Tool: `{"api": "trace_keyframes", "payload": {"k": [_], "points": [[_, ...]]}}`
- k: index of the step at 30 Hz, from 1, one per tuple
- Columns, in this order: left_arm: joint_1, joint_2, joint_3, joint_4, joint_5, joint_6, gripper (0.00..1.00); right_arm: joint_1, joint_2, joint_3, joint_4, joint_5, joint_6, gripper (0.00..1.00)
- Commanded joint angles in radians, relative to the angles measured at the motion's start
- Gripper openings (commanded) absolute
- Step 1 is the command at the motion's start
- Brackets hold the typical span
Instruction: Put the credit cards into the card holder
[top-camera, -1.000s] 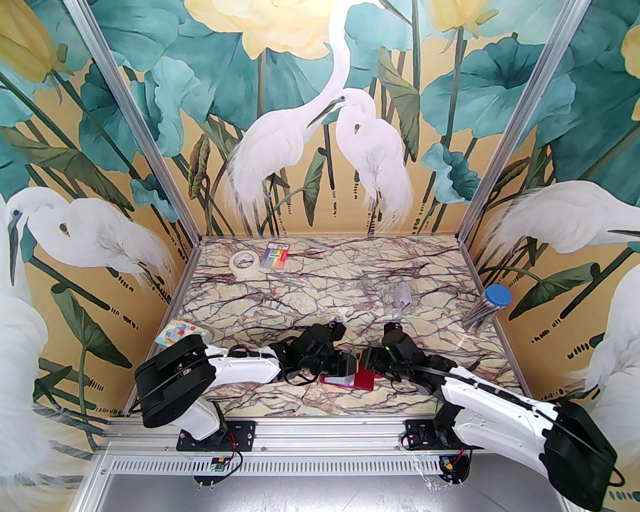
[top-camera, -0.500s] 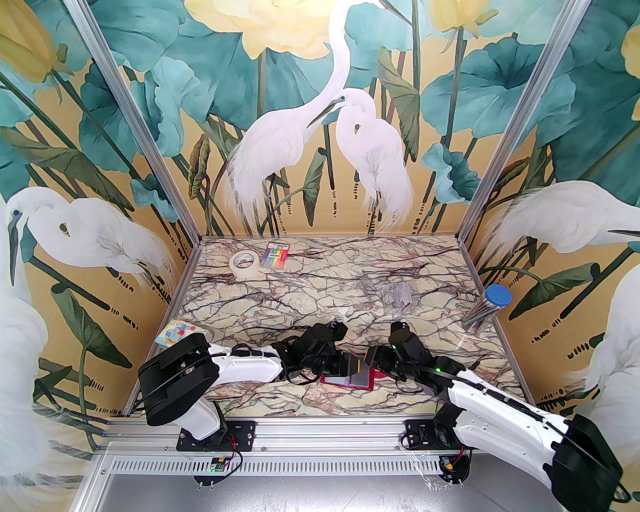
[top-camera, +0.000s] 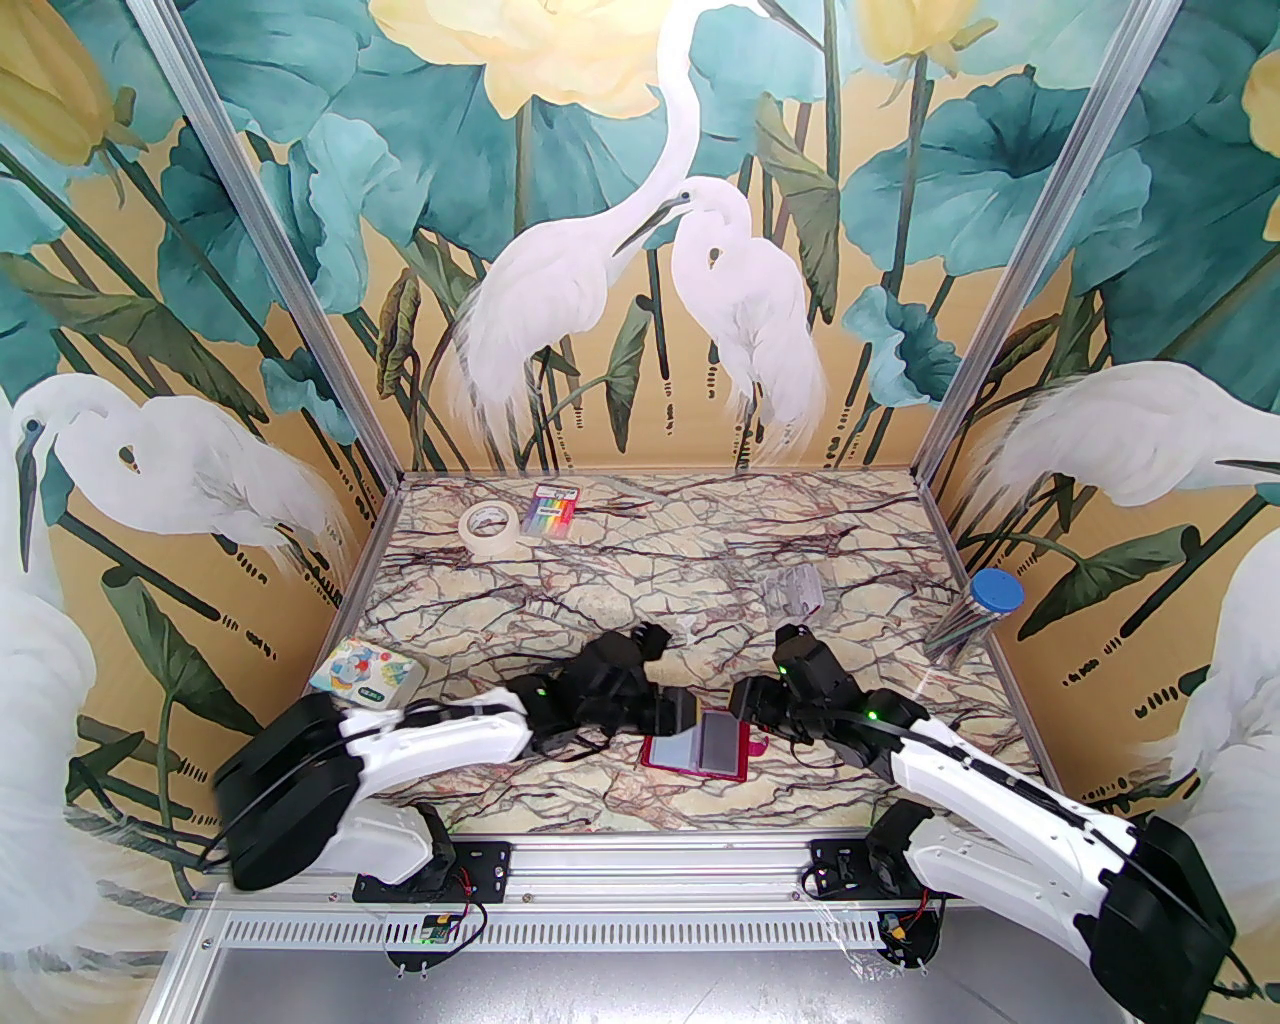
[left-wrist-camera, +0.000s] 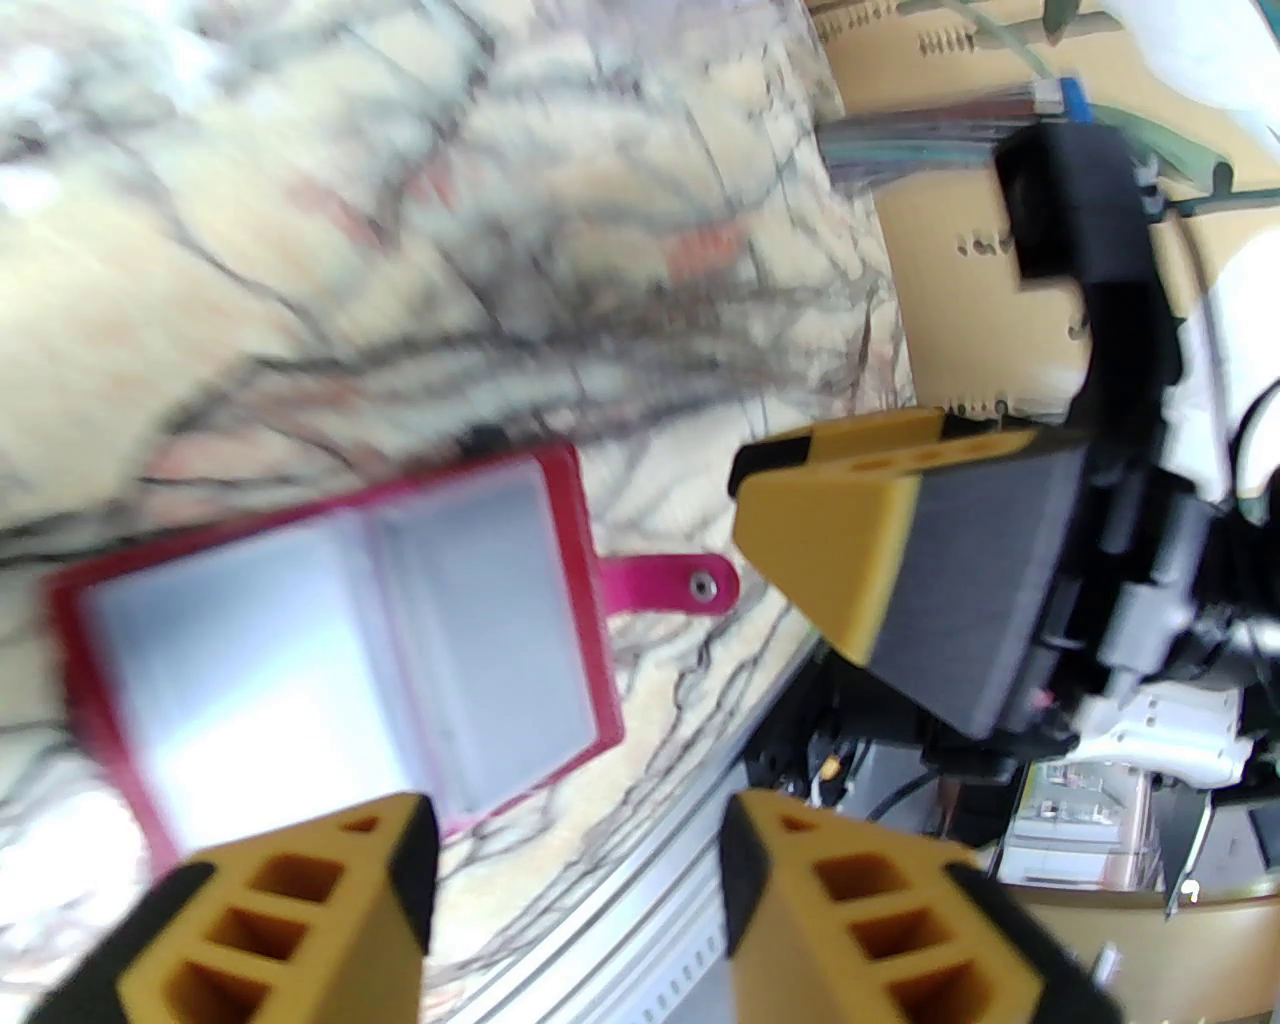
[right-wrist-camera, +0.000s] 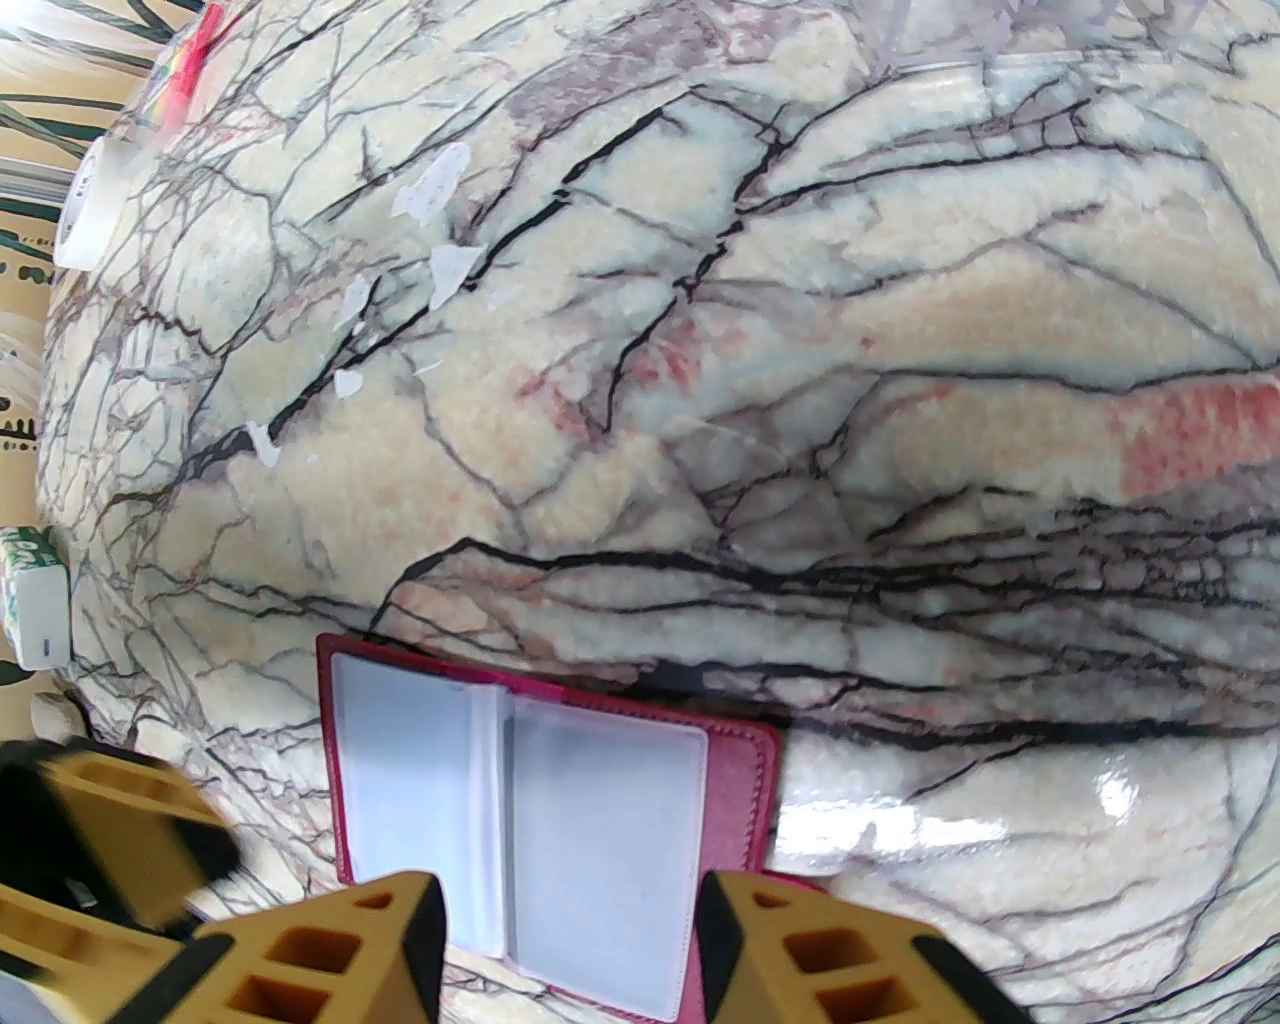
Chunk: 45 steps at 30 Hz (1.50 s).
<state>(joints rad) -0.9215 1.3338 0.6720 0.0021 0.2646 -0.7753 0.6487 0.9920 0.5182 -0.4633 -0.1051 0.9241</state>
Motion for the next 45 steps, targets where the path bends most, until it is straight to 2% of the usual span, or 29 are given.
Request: {"api": "trace_keyframes", "payload": {"k": [1,3,6,9,13,18,25,38,45], "points": [[0.022,-0.142,-0.022,-0.161,-0.172,0.065,0.85,-0.013,0.024,0.043,-0.045,-0.002,-0.055,0.47],[0.036,-0.229,-0.036,-0.212,-0.249,0.080,0.99,-0.015,0.028,0.064,-0.076,0.014,-0.069,0.48],[0.087,-0.336,-0.078,-0.231,-0.270,0.092,1.00,-0.015,0.035,0.102,-0.182,0.052,-0.088,0.51],[0.160,-0.369,-0.119,-0.225,-0.196,0.075,1.00,-0.015,0.043,0.116,-0.275,0.051,-0.099,0.52],[0.193,-0.329,-0.146,-0.209,-0.133,0.061,0.99,-0.015,0.030,0.104,-0.345,0.041,-0.099,0.51],[0.193,-0.258,-0.168,-0.125,-0.045,0.052,0.96,-0.013,0.069,0.076,-0.332,-0.009,-0.112,0.49],[0.192,-0.199,-0.176,-0.071,0.014,0.043,0.92,-0.004,0.170,0.041,-0.232,-0.048,-0.127,0.35],[0.192,-0.171,-0.199,-0.025,0.042,0.033,0.90,0.001,0.277,0.098,-0.225,-0.018,-0.205,0.05],[0.193,-0.129,-0.214,0.032,0.074,0.013,0.88,0.001,0.352,0.161,-0.235,0.008,-0.254,0.03]]}}
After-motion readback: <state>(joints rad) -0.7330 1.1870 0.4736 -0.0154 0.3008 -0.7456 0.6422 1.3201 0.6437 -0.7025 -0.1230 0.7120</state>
